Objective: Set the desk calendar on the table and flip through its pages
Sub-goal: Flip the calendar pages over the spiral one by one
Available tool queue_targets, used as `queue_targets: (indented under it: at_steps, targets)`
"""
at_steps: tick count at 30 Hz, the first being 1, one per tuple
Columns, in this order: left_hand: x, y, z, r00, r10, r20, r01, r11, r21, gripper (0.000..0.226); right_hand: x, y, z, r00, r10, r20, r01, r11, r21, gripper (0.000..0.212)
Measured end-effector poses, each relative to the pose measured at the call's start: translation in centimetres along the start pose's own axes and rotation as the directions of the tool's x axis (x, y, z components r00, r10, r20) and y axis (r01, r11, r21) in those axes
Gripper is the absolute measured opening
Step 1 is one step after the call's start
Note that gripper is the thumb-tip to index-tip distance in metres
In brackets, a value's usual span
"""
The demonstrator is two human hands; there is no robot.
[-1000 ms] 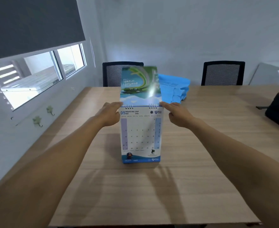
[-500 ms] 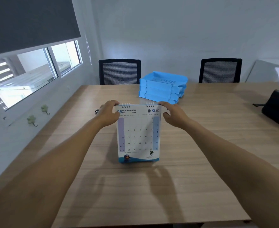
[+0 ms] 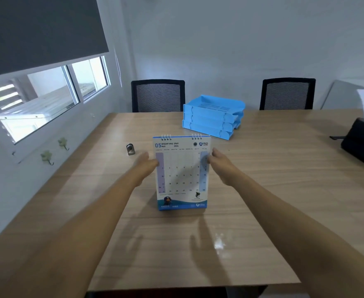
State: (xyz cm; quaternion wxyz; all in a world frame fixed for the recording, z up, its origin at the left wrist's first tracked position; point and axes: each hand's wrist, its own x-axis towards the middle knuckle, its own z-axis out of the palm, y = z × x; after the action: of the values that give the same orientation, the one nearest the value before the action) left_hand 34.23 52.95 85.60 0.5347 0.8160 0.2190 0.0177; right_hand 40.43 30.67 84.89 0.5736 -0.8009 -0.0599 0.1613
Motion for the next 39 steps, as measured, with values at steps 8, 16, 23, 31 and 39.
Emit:
queue_targets:
  at_steps: [8,16,23,31,39]
  targets:
    - [-1.7,-0.5,1.3,0.983,-0.005,0.182,0.015,0.998,-0.058,0.051,-1.3,0.2,1.6,1.000,0.021,0.019,-0.021,1.000,-0.001,0.036]
    - [-1.4,0.8,-0.9,0.998,-0.048,-0.047,0.046,0.998,-0.031,0.010,-2.0,-0.8,0.3,0.987,0.042,-0.152,-0.027,0.995,0.099,0.035]
    - [-2.8,2.3,-2.7,0.994,-0.094,0.053,0.108,0.874,-0.474,0.042,-2.9,-2.0,-2.2,0.995,0.099,-0.030,-0.059,0.782,0.620,0.034]
    - [-3.8,4.2,-1.4,0.981,0.189,-0.043,-0.185,0.856,-0.483,0.028,-3.6,-2.6,-0.3,0.898,-0.373,-0.231,0.384,0.923,0.003,0.039]
    - [-1.2,3.3,-0.2,0.817,0.576,0.037,-0.479,0.642,0.598,0.056,-0.8,-2.8,0.7,0.848,-0.530,0.017,0.282,0.425,-0.860,0.073]
